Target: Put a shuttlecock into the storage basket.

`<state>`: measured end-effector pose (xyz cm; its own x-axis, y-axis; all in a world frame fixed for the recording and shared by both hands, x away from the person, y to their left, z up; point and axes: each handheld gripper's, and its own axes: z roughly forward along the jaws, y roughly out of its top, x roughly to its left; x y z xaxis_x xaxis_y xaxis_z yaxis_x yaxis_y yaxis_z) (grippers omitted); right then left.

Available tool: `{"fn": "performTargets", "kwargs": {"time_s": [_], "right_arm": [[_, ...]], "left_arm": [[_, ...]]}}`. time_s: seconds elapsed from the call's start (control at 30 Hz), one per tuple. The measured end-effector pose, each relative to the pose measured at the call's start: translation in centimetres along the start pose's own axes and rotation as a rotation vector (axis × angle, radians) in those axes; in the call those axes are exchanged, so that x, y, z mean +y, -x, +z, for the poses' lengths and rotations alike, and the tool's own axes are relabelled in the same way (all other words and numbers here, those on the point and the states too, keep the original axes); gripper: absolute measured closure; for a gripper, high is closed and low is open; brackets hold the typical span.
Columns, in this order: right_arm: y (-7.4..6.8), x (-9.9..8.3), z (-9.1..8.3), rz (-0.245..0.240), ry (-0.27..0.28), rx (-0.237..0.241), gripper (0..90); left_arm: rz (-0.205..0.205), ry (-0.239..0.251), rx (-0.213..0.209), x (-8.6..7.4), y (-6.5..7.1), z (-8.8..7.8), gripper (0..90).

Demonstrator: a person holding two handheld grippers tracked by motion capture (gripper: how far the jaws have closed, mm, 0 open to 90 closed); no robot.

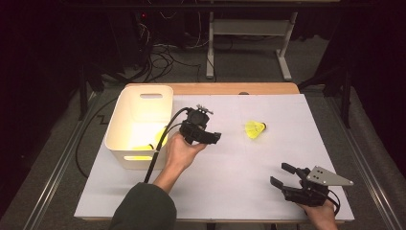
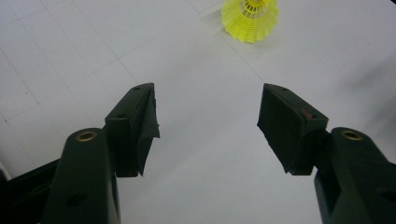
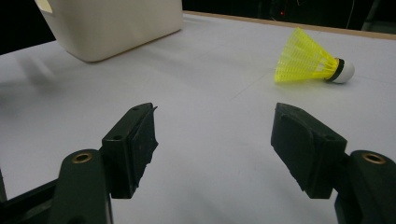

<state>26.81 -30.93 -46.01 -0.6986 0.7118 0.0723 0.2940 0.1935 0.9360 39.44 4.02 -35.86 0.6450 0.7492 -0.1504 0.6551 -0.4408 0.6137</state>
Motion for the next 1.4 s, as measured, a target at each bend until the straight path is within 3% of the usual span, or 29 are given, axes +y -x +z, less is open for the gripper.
{"fn": "performTargets", "kwargs": {"time_s": [0.73,1.4], "right_arm": [[0.2,0.0,0.1,0.013,-0.001,-0.006,31.2],[0.4,0.1,0.1,0.028,0.000,-0.023,31.4]], "left_arm": [[0.017,-0.016,0.012,-1.1,0.6,1.8,38.1],[0.023,-0.020,0.025,-2.1,0.6,2.2,38.3]]}}
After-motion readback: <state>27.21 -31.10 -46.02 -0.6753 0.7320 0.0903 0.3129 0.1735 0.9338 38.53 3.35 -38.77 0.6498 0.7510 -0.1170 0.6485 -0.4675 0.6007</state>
